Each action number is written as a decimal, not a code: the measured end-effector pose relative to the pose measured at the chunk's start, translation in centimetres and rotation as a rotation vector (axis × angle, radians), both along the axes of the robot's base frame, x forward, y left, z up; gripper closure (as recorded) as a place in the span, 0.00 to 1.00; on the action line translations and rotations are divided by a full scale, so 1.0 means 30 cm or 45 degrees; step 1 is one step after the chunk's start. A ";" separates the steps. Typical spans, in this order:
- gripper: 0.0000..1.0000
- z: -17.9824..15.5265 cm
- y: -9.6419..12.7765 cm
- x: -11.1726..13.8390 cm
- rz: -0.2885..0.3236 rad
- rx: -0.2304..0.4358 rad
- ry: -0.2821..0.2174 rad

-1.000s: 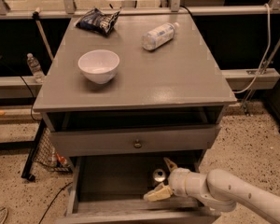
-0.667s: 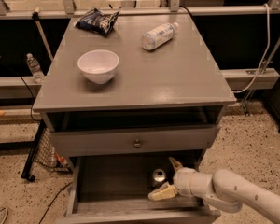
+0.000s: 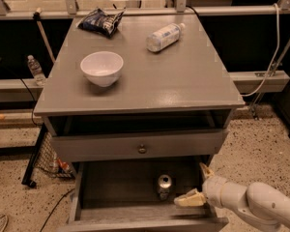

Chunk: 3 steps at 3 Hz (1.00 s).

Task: Place redbull can into middle drawer

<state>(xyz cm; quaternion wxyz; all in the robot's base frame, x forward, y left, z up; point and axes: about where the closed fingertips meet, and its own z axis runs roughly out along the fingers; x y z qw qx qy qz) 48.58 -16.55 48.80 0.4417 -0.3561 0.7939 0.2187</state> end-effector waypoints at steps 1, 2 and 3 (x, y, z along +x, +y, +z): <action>0.00 0.027 -0.157 -0.001 -0.113 -0.028 -0.006; 0.00 0.051 -0.323 0.018 -0.218 -0.047 -0.009; 0.00 0.051 -0.323 0.018 -0.218 -0.047 -0.009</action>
Offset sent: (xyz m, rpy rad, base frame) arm 0.0109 -0.1623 0.0253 -0.0546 -0.0093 -0.2767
